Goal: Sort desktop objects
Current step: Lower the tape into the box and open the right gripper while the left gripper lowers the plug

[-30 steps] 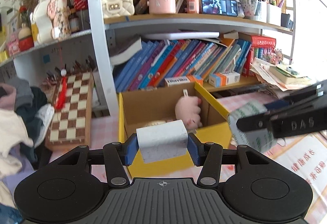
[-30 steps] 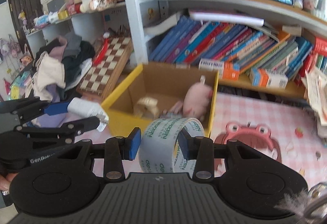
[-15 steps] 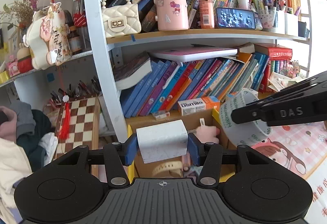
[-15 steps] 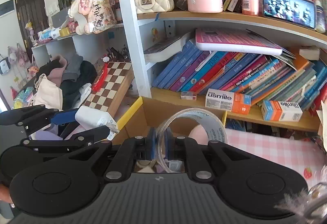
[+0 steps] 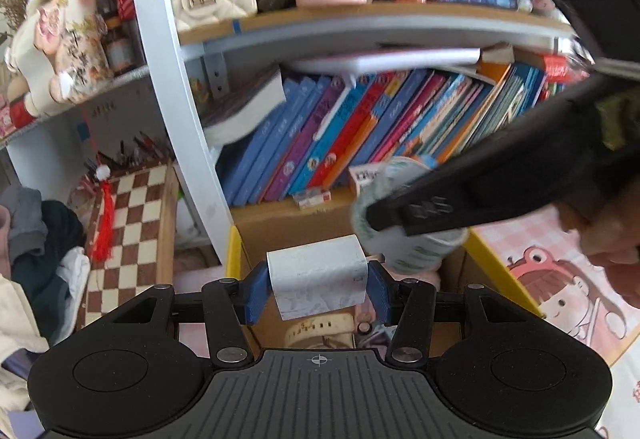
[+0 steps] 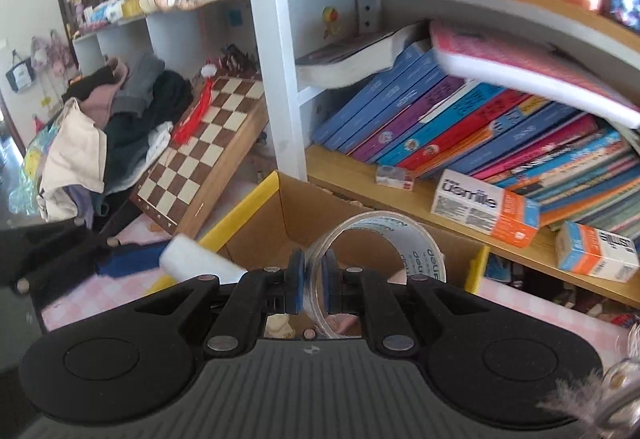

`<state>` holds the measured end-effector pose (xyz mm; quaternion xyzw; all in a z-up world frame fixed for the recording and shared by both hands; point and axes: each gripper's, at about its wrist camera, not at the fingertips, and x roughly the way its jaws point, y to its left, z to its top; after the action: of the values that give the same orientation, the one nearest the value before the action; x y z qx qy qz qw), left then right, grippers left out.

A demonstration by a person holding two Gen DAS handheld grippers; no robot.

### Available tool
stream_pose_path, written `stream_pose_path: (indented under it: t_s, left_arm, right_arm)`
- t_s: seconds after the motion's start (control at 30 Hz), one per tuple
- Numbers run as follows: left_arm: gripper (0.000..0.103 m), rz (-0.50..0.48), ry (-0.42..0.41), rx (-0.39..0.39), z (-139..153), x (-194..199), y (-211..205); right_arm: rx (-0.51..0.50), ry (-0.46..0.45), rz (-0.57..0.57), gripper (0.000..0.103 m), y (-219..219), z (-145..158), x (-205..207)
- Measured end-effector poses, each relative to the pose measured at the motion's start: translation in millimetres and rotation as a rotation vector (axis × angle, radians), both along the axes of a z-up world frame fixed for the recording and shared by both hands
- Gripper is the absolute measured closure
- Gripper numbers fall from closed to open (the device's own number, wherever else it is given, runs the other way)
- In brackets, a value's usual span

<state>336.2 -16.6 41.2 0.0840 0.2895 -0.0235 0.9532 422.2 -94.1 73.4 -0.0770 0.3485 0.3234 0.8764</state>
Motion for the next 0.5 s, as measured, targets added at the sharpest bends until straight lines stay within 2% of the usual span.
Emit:
stream_pose_path:
  t_s: [0.23, 0.5]
  left_arm:
    - [0.053, 0.010, 0.069, 0.016, -21.7, 14.8, -2.3]
    - [0.053, 0.015, 0.105, 0.017, -33.7, 20.6, -3.1]
  right_arm:
    - [-0.039, 0.062, 0.060, 0.094, 32.4, -29.3, 29.6]
    - [-0.107, 0.151, 0.084, 0.094, 51.0, -67.0, 55.3]
